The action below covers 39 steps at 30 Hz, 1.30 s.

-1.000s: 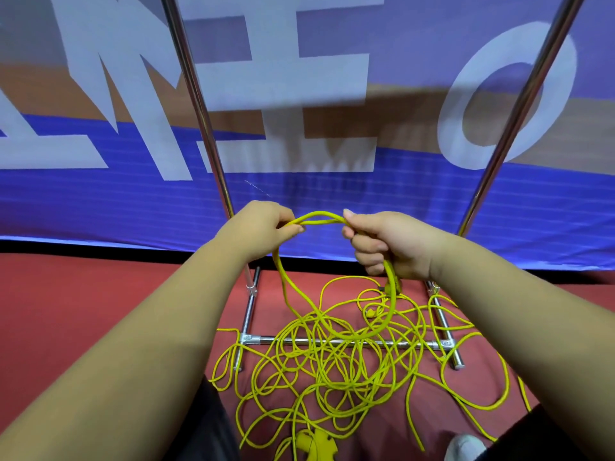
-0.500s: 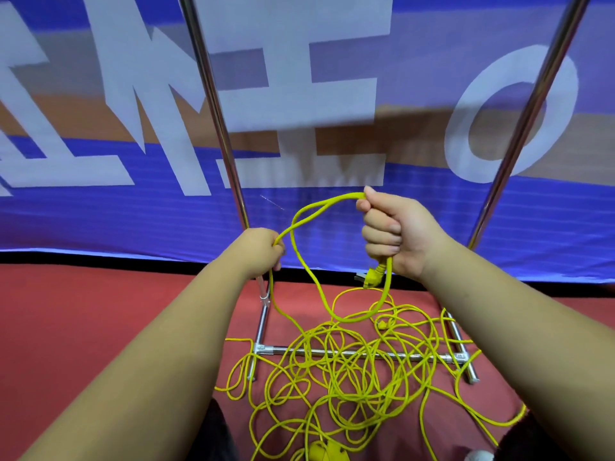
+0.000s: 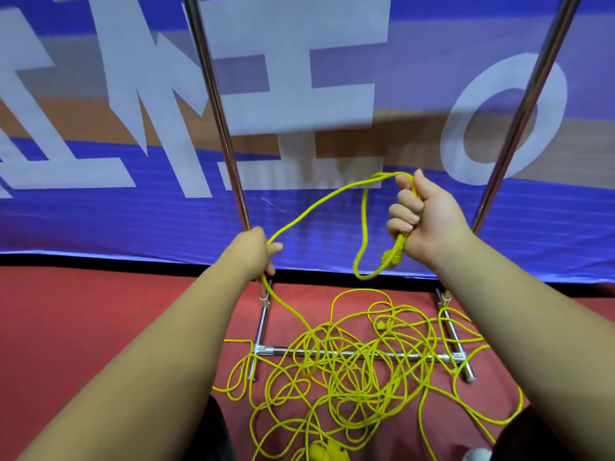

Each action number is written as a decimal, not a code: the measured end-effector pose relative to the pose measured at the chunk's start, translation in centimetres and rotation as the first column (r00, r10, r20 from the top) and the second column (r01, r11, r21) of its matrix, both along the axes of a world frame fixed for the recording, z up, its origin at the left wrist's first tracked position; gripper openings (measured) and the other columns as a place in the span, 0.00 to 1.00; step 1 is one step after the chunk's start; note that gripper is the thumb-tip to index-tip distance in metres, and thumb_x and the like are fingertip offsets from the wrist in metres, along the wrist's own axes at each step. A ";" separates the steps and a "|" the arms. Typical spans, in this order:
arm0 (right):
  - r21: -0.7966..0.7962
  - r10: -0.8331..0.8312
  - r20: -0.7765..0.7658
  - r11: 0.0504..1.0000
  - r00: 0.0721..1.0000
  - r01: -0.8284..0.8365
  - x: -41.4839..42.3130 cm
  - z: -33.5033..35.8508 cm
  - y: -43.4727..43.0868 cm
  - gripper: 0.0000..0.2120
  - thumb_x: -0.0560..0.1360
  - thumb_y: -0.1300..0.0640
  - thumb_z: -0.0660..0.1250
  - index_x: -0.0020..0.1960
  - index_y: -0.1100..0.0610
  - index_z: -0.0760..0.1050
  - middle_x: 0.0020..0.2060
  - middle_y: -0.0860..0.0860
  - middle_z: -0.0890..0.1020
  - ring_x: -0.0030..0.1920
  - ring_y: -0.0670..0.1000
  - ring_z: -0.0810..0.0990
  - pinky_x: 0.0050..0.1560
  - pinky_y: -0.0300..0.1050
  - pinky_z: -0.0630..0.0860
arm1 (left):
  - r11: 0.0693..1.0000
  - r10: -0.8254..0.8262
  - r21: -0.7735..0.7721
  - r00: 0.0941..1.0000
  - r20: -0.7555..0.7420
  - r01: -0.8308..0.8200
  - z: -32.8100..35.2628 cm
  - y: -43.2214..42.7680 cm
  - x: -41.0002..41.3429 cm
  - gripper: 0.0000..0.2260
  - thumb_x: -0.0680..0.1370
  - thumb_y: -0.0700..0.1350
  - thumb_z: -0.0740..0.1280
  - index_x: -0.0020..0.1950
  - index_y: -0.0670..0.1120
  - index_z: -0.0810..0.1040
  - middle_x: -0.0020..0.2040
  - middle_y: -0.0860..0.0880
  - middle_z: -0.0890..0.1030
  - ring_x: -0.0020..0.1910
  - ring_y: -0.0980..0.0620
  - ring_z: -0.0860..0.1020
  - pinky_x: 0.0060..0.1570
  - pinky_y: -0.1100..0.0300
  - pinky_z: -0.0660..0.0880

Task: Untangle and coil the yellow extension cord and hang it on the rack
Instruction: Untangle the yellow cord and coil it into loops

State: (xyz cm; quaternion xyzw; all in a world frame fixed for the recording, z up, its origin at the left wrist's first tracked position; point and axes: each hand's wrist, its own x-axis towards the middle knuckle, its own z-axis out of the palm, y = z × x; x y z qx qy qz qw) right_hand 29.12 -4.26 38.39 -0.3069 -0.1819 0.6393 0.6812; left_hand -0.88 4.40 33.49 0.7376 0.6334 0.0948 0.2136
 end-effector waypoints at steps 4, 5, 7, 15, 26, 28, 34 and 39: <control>-0.145 0.049 0.193 0.989 0.980 -0.021 -1.4 -1.7 0.2 0.12 0.83 0.48 0.66 0.44 0.52 0.76 0.29 0.45 0.66 0.23 0.45 0.57 0.24 0.39 0.53 | 0.986 -0.018 0.168 0.975 0.221 -0.020 3.2 -2.9 3.0 0.22 0.83 0.60 0.63 0.44 0.41 0.76 0.29 0.51 0.82 0.28 0.53 0.77 0.32 0.58 0.70; -0.180 0.087 0.240 0.983 0.967 -0.043 -1.9 -2.3 0.2 0.11 0.83 0.50 0.67 0.44 0.53 0.76 0.30 0.46 0.69 0.22 0.44 0.58 0.22 0.38 0.53 | 0.991 -0.013 0.127 0.952 0.306 -0.028 3.4 -3.5 3.6 0.23 0.83 0.60 0.62 0.44 0.40 0.77 0.29 0.51 0.82 0.27 0.53 0.77 0.34 0.58 0.73; -0.239 0.166 0.328 0.967 0.930 -0.088 -3.1 -3.6 0.3 0.09 0.83 0.52 0.68 0.46 0.55 0.78 0.34 0.48 0.75 0.22 0.44 0.59 0.21 0.37 0.55 | 0.998 0.051 -0.064 0.837 0.545 -0.018 3.4 -4.4 4.5 0.20 0.85 0.55 0.63 0.46 0.39 0.77 0.32 0.49 0.81 0.29 0.50 0.79 0.41 0.49 0.83; -0.379 0.217 0.353 0.923 0.910 -0.073 -6.4 -6.5 0.3 0.05 0.82 0.54 0.70 0.49 0.55 0.79 0.35 0.50 0.83 0.24 0.44 0.68 0.23 0.38 0.65 | 0.942 0.301 -0.333 0.541 0.786 -0.040 3.7 -4.5 4.5 0.19 0.80 0.30 0.62 0.67 0.47 0.68 0.51 0.40 0.82 0.44 0.45 0.86 0.56 0.43 0.83; -0.408 -0.162 0.016 0.900 0.987 0.154 -3.0 -5.6 1.5 0.12 0.81 0.48 0.65 0.43 0.50 0.65 0.29 0.46 0.65 0.25 0.45 0.59 0.19 0.37 0.54 | 0.983 -0.146 0.110 0.988 -0.045 0.150 1.9 -1.3 2.2 0.18 0.79 0.35 0.64 0.55 0.57 0.83 0.49 0.52 0.80 0.52 0.46 0.81 0.44 0.56 0.79; -0.361 -0.194 0.008 0.914 0.981 0.184 -2.9 -5.0 1.6 0.12 0.83 0.50 0.61 0.41 0.51 0.64 0.29 0.46 0.62 0.25 0.45 0.56 0.19 0.37 0.53 | 0.945 -0.215 0.168 0.920 -0.328 0.281 1.8 -1.4 2.4 0.10 0.76 0.44 0.75 0.51 0.60 0.84 0.54 0.53 0.75 0.57 0.48 0.74 0.50 0.49 0.79; -0.310 -0.258 -0.051 0.922 0.965 0.230 -2.9 -3.6 1.4 0.18 0.84 0.49 0.59 0.37 0.50 0.62 0.28 0.45 0.56 0.23 0.47 0.53 0.20 0.38 0.51 | 0.687 -0.663 0.104 0.679 -0.316 0.719 0.7 -3.9 5.6 0.12 0.71 0.56 0.79 0.47 0.52 0.82 0.61 0.52 0.77 0.62 0.50 0.71 0.61 0.51 0.72; -0.311 -0.213 -0.055 0.932 0.976 0.186 -3.7 -3.2 1.1 0.19 0.85 0.48 0.59 0.36 0.51 0.63 0.27 0.46 0.57 0.23 0.47 0.54 0.21 0.38 0.55 | 0.766 -0.630 0.086 0.770 -0.102 0.638 -0.2 -6.3 8.4 0.25 0.72 0.58 0.78 0.62 0.54 0.70 0.44 0.54 0.81 0.43 0.54 0.77 0.46 0.50 0.77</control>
